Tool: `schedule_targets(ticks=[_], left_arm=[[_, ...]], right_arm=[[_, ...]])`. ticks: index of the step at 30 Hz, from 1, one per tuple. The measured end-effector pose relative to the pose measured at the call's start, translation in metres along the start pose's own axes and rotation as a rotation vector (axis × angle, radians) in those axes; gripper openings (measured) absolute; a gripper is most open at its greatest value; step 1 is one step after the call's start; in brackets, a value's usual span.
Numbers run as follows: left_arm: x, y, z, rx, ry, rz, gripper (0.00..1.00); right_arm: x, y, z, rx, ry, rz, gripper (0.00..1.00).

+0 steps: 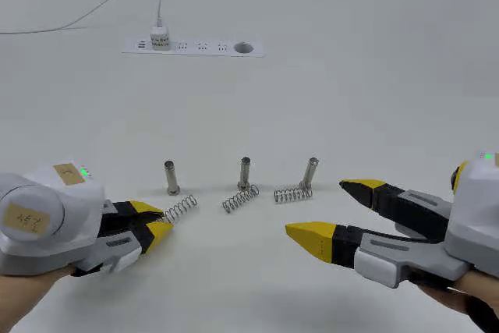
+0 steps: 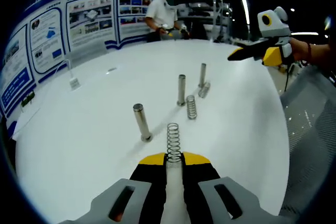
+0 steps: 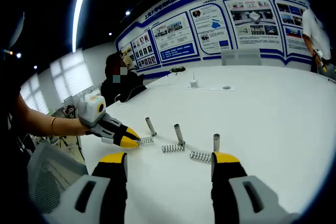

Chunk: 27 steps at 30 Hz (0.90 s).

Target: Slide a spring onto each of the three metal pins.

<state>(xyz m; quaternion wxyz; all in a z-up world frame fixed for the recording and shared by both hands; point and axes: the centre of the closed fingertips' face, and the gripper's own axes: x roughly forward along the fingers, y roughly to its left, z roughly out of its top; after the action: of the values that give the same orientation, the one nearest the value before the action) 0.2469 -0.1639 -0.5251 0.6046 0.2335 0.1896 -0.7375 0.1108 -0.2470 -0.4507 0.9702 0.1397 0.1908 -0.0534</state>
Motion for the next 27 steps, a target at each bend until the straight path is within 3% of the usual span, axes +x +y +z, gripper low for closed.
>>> schedule_targets(ticks=[8, 17, 21, 27], left_arm=[[-0.014, -0.009, 0.022, -0.031, -0.09, 0.008, 0.1], [-0.029, -0.024, 0.048, -0.053, -0.186, -0.007, 0.1], [-0.038, -0.03, 0.062, -0.066, -0.234, -0.009, 0.1], [-0.048, -0.04, 0.077, -0.084, -0.3, -0.011, 0.1]], right_arm=[[0.008, 0.014, 0.008, 0.023, -0.027, 0.038, 0.64], [0.023, 0.038, 0.024, 0.057, -0.072, 0.116, 0.59], [0.028, 0.05, 0.035, 0.11, -0.11, 0.162, 0.57], [0.037, 0.06, 0.046, 0.129, -0.136, 0.185, 0.54]])
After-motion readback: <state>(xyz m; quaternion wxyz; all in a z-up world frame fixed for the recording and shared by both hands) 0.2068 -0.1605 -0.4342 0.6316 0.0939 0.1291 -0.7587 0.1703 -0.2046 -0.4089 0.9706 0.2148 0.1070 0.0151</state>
